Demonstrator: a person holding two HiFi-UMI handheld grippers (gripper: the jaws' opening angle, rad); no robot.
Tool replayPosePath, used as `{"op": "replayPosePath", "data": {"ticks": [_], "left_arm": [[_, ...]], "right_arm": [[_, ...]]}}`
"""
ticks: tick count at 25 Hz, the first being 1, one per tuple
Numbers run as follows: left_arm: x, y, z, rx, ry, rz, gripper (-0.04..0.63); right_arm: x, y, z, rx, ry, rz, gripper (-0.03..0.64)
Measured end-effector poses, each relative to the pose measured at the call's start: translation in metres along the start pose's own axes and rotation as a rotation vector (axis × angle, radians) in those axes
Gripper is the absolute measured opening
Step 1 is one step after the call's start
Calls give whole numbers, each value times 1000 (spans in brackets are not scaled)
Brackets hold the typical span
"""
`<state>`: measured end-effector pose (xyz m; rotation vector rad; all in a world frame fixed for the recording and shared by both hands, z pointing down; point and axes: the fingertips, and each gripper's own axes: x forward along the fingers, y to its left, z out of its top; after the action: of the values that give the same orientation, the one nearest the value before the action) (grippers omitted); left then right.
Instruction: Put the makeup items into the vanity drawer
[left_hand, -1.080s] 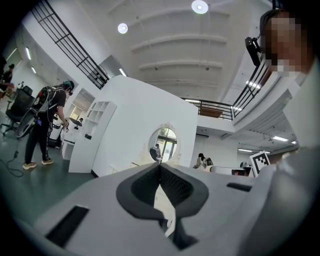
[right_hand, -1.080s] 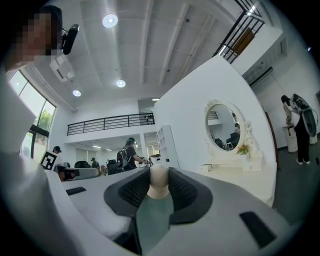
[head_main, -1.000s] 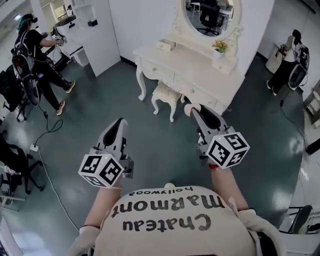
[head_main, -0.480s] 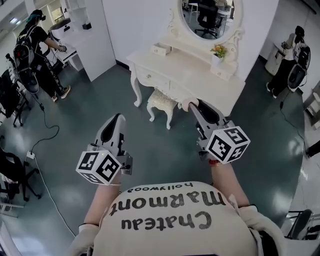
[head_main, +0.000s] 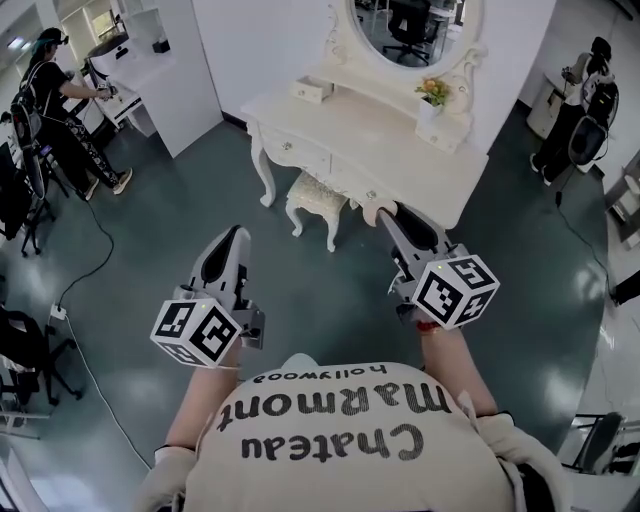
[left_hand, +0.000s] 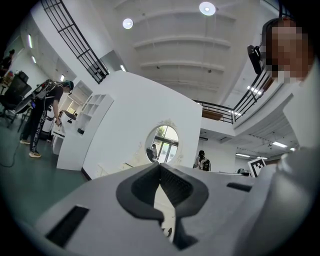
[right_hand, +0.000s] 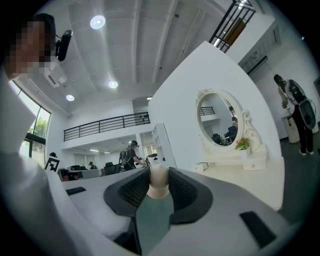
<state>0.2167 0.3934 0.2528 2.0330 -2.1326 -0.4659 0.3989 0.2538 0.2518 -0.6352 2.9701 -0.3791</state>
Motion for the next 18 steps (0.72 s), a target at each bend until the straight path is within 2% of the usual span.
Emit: {"op": "replayPosePath", "data": {"ticks": [8, 18], "left_arm": [[17, 16, -16, -36, 31, 27, 9], [62, 46, -11, -47, 33, 8, 9]], "right_arm": [[16, -15, -21, 37, 49, -1, 138], [60, -36, -16, 36, 49, -18, 138]]}}
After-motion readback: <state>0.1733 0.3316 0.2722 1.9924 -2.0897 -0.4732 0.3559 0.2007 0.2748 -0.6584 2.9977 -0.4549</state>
